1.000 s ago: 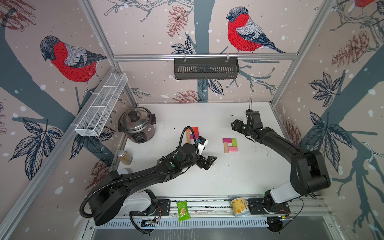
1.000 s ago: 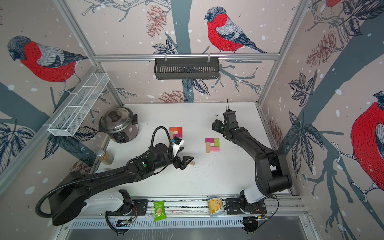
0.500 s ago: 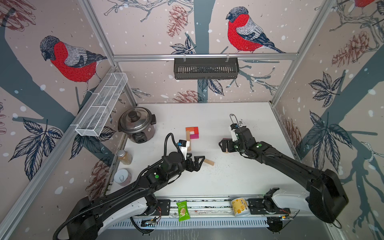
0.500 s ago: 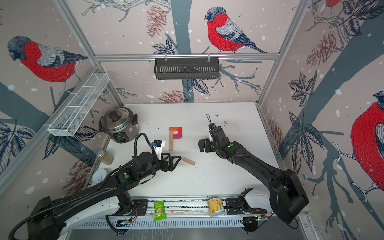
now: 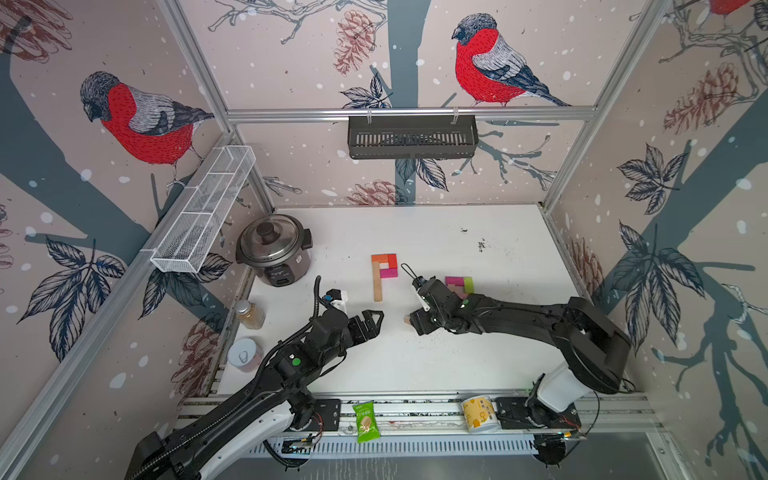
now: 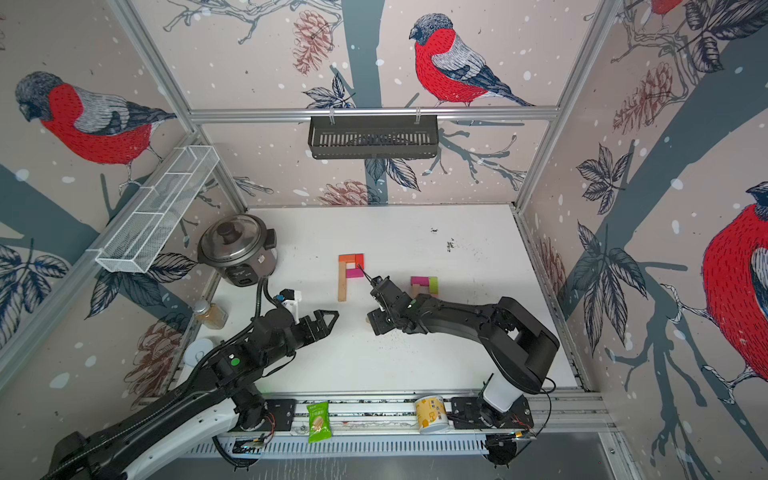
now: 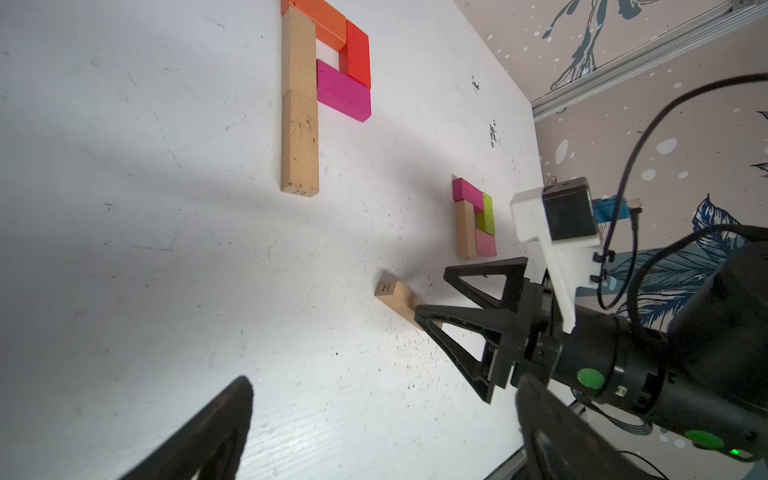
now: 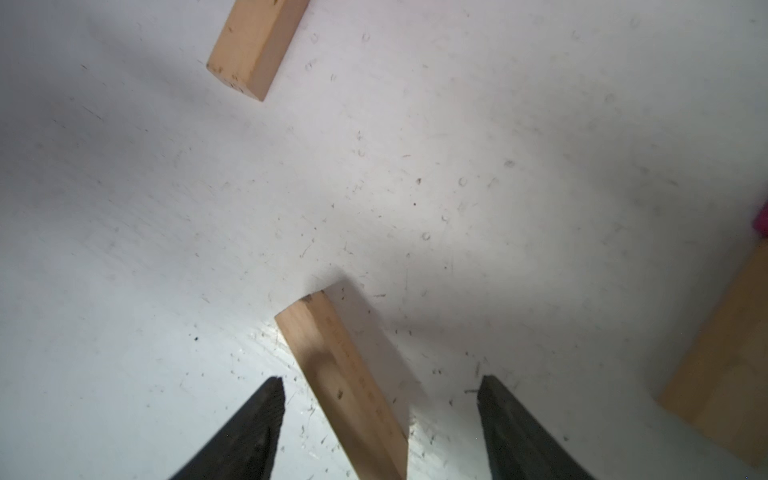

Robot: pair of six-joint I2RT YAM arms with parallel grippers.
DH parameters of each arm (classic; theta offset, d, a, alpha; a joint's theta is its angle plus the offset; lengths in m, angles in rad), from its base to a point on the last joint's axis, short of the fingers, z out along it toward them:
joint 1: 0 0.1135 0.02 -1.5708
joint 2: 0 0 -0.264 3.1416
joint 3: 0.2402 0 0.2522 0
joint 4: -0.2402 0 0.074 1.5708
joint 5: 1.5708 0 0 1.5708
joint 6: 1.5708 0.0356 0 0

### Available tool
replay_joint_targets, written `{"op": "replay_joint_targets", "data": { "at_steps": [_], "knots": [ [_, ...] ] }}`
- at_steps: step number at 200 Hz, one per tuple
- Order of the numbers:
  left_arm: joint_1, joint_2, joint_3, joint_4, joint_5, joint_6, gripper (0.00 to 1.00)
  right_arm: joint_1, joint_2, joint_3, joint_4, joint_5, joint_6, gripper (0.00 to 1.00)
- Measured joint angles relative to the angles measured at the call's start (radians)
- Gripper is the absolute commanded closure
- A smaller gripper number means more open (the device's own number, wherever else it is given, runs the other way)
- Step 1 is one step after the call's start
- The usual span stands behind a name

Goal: Assemble the letter p with building blocks
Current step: Adjust the building block at the center of the board.

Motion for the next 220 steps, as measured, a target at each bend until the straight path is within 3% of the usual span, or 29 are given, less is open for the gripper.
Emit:
{"op": "replay_joint_targets", "data": {
  "at_steps": [30,63,101,148,188,220],
  "knots": [
    [0.004,0.016,-0.006,0.002,0.003,-0.014,0.03,0.024,0.032,0.014,0.001,0.006,-0.001,0.49],
    [0.005,0.028,-0.009,0.002,0.003,-0.014,0.03,0.05,0.059,0.039,-0.003,0.04,-0.005,0.72],
    [0.008,0.021,-0.005,0.0,-0.004,-0.013,0.03,0.066,0.066,0.048,-0.016,0.096,-0.004,0.83],
    [0.013,0.025,-0.002,-0.002,-0.021,0.003,0.03,0.099,0.057,0.089,-0.092,0.255,0.027,0.84],
    [0.013,0.038,-0.002,-0.002,-0.023,0.005,0.03,0.116,0.155,0.152,-0.192,0.428,0.088,0.84],
    [0.013,0.045,-0.002,-0.001,-0.023,0.005,0.03,0.122,0.203,0.179,-0.219,0.529,0.134,0.73]
  ]
}}
